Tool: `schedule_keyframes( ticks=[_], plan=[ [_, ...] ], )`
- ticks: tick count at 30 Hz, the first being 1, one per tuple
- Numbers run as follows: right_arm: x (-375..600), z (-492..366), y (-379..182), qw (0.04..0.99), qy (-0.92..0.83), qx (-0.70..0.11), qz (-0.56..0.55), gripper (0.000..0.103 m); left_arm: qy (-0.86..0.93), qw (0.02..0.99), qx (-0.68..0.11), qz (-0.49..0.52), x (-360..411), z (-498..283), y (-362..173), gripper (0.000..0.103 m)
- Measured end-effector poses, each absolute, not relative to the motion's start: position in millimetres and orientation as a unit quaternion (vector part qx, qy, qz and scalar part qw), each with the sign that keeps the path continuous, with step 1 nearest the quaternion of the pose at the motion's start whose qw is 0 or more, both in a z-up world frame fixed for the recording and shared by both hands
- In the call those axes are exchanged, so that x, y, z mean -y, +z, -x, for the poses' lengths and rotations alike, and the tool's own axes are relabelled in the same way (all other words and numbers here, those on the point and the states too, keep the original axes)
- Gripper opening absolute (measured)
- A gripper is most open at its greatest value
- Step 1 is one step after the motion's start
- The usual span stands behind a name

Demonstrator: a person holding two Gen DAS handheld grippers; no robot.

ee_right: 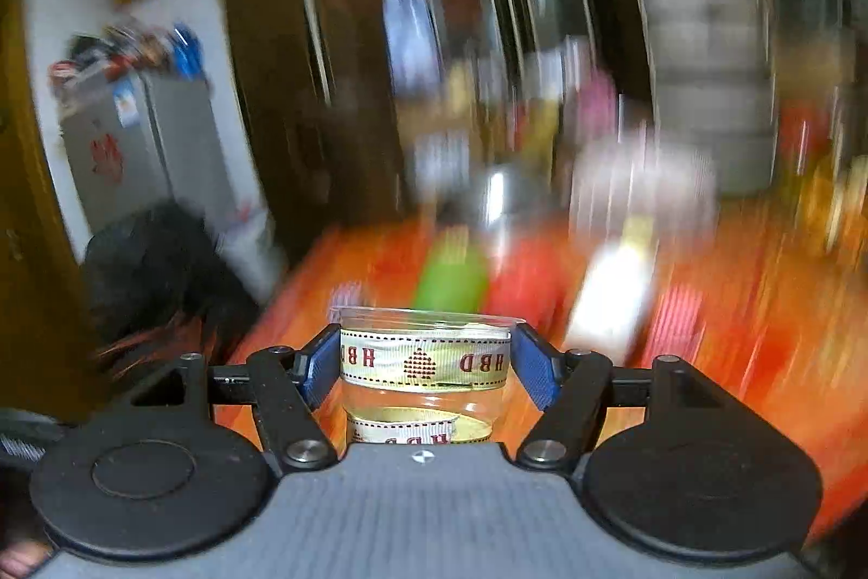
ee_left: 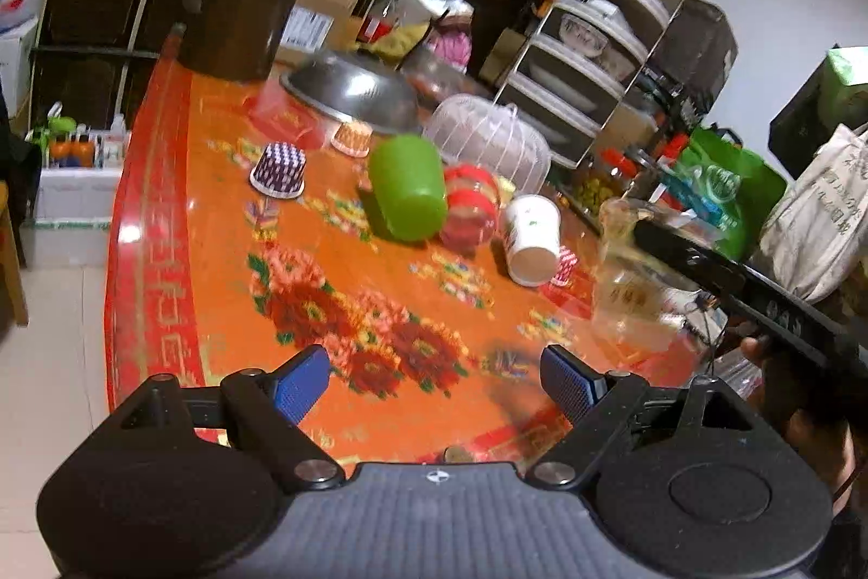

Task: Flip cup upright
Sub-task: 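Open the left tool while the right tool rotates the jar upright, then lower the upright jar onto the tablecloth with the right tool and open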

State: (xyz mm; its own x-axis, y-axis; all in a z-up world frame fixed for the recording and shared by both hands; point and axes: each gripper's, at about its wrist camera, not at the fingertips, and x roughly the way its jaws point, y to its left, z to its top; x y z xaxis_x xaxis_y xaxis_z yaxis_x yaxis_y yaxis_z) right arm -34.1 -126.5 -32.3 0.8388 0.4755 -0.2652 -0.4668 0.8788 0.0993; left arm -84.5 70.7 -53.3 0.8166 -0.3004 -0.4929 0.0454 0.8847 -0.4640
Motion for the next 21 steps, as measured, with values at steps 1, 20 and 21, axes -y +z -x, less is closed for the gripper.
schedule_keyframes(
  ticks=[1, 20, 21],
  plan=[
    [126, 44, -35, 0.966, 0.239, -0.099, 0.003, 0.068, -0.098, 0.928, -0.281, 0.223, -70, 86, -53, 0.088],
    [112, 65, -153, 0.981, 0.184, 0.058, 0.017, 0.068, -0.118, 0.924, -0.257, 0.257, -65, 93, -71, 0.088],
    [110, 63, -154, 0.981, 0.184, 0.054, 0.020, 0.068, -0.118, 0.924, -0.255, 0.258, -66, 94, -72, 0.088]
  ],
)
